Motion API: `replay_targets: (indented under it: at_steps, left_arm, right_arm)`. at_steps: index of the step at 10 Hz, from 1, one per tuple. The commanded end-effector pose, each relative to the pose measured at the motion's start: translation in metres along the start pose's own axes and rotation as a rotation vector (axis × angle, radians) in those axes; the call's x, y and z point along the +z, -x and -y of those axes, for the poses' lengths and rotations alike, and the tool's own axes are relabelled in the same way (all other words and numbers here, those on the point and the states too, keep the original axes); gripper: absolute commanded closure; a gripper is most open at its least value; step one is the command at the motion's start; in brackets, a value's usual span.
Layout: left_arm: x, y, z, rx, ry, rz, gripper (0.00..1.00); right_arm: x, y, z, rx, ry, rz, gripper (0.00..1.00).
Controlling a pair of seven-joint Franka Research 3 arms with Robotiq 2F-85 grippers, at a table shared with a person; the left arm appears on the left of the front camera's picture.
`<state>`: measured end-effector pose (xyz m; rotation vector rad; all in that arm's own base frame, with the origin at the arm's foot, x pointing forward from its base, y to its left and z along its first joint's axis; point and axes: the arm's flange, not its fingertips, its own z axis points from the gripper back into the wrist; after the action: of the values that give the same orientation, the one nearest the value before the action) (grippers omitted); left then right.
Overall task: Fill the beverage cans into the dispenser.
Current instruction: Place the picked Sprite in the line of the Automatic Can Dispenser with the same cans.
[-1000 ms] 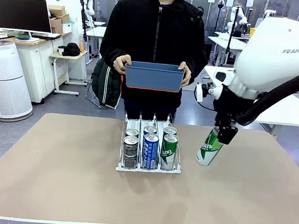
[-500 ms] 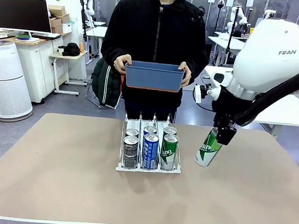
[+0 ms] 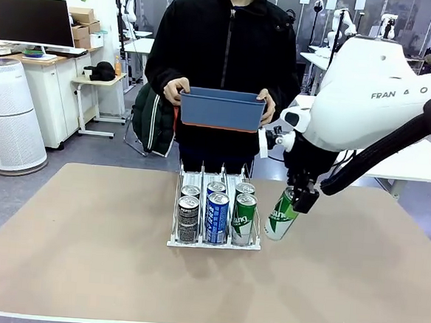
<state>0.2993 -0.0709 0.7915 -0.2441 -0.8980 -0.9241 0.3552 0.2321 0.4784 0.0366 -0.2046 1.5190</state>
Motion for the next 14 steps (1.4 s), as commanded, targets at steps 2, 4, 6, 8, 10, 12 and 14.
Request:
replay_targets:
  at_steps: [2,4,6,8,10,12,14]
  left_arm:
    - [-0.001,0.001,-0.001,0.003,-0.007,0.001,0.00]
    - [-0.001,0.001,-0.001,0.003,-0.007,0.001,0.00]
    - [-0.001,0.001,-0.001,0.003,-0.007,0.001,0.00]
    - [-0.001,0.001,-0.001,0.003,-0.007,0.001,0.00]
    - [-0.001,0.001,-0.001,0.003,-0.007,0.001,0.00]
    - [-0.001,0.001,-0.001,0.003,-0.007,0.001,0.00]
    - [-0.001,0.001,-0.001,0.003,-0.007,0.001,0.00]
  right_arm:
    - [-0.018,-0.023,0.013,0.073,-0.014,-0.010,0.42]
    - [-0.025,-0.038,0.020,0.102,0.001,0.000,0.42]
    - [-0.029,-0.046,0.028,0.105,0.002,0.012,0.42]
    - [-0.036,-0.056,0.041,0.107,0.012,0.019,0.42]
    - [-0.040,-0.064,0.052,0.110,0.050,0.012,0.42]
    - [-0.040,-0.067,0.057,0.110,0.068,0.028,0.42]
    - [-0.043,-0.069,0.064,0.097,0.102,0.003,0.42]
